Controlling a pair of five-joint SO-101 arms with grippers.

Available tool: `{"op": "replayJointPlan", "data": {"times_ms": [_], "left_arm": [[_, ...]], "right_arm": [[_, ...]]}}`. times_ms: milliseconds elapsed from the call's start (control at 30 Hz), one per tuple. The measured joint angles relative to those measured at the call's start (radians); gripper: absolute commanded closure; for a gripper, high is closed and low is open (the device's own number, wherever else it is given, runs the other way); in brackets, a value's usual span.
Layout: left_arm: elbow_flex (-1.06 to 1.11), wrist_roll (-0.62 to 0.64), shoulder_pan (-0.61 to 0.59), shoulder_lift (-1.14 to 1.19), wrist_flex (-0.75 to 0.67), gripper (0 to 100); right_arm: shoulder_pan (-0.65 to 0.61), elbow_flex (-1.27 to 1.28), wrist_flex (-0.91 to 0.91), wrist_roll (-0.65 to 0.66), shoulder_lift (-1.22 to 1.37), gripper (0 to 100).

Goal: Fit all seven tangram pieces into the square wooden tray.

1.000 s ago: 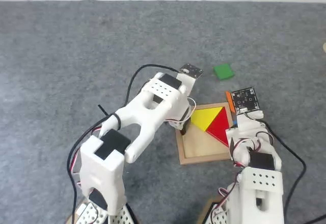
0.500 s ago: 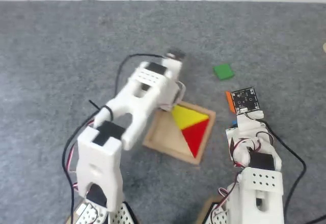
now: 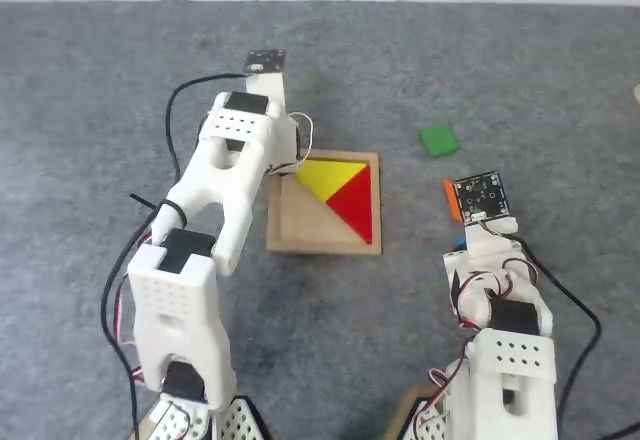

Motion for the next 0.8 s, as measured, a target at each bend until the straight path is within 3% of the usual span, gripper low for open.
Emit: {"op": "replayJointPlan", "data": {"times_ms": [133,667,800], "left_arm": [[-0.023,0.058,-0.054,-0.002,0.000,77],[-0.023,0.077,-0.365,0.049,0.000,77],[0.006,0.106,-0.434,0.058,-0.080,77]], "right_arm": [[0.000,0.000,0.000,0.000,0.000,95.5],[0.000,-0.011,0.000,0.018,0.000,95.1],[0.037,-0.092,0.000,0.052,0.000,95.1]]}}
